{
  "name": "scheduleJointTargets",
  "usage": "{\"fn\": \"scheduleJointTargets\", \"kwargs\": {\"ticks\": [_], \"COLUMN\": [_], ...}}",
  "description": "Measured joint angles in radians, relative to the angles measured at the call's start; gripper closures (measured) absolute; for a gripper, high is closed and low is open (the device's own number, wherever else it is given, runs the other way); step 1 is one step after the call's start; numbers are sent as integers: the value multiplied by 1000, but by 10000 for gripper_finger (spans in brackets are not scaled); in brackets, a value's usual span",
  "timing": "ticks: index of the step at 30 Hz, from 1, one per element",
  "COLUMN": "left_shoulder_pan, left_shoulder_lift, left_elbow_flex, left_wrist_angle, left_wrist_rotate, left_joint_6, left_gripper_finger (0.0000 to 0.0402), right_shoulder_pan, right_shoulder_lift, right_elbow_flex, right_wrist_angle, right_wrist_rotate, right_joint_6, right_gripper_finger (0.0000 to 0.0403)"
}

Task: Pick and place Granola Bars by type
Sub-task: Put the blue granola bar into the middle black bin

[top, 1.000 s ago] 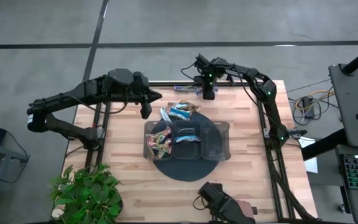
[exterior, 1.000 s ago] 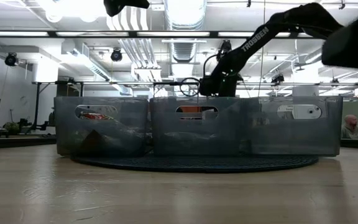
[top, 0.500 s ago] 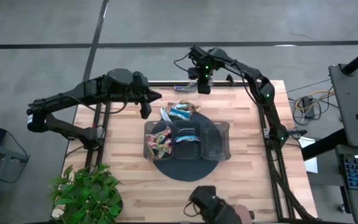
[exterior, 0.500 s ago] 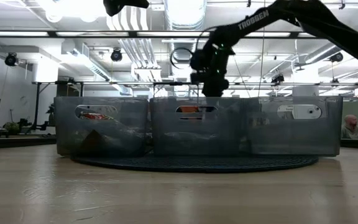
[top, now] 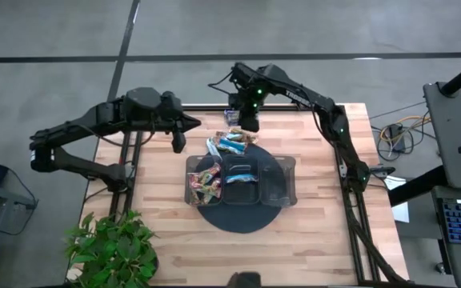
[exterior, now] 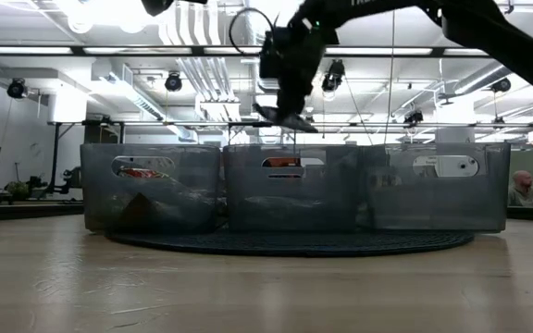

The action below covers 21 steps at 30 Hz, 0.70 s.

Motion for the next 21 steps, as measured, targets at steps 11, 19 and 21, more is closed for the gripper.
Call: {"fn": "scheduleJointTargets", "kwargs": {"ticks": [11,19,21], "left_shoulder_pan": [0,-1,-1], "left_shoulder_lift": [-42,-44,-44], "left_elbow_flex": [0,0,0], "left_wrist_angle": [-52,-53,-55], "left_wrist_rotate": [0,0,0], "left_joint_6": [3,24,29], "left_gripper_finger": [401,401,401], "right_shoulder_pan": [170,299,328], "right_shoulder_lift": [-40,-41,-41], "right_elbow_flex": [4,4,4], "right_wrist_angle": [-86,-85,-85], "right_wrist_rotate": [-25,-25,-25], "right_joint_6": [121,224,228], "right_gripper_finger": [351,351,351]}}
